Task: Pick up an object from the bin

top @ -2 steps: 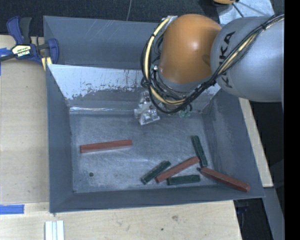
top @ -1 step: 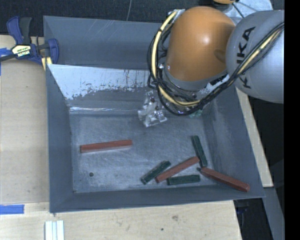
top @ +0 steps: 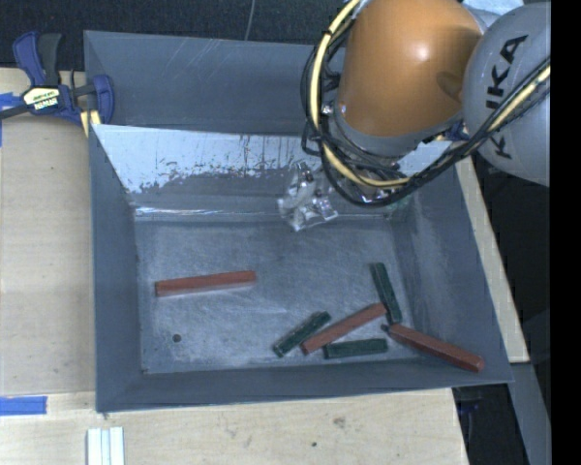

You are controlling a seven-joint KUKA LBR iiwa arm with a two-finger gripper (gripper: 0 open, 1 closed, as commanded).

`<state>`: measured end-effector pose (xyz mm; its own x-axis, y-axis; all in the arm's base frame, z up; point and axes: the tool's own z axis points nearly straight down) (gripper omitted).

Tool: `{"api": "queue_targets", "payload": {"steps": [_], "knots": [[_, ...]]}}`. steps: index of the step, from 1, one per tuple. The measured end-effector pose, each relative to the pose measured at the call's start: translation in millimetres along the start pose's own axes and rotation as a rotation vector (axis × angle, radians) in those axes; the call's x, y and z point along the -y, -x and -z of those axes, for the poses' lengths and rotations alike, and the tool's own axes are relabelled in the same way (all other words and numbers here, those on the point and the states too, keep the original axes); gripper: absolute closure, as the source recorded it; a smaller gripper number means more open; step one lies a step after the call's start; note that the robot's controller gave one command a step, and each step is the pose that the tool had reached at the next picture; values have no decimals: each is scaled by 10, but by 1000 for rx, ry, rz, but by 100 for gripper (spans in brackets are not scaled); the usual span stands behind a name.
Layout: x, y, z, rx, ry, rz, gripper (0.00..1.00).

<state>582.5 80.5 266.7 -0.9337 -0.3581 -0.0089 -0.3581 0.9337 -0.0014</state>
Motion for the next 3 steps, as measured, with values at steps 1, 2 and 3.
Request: {"api": "queue_targets", "payload": {"steps": [1, 2, 3], "knots": [[-79, 131, -1034, -10, 2, -59, 0], [-75, 140, -1018, -6, 2, -59, 0], [-98, 176, -1038, -3, 0, -54, 0]]}}
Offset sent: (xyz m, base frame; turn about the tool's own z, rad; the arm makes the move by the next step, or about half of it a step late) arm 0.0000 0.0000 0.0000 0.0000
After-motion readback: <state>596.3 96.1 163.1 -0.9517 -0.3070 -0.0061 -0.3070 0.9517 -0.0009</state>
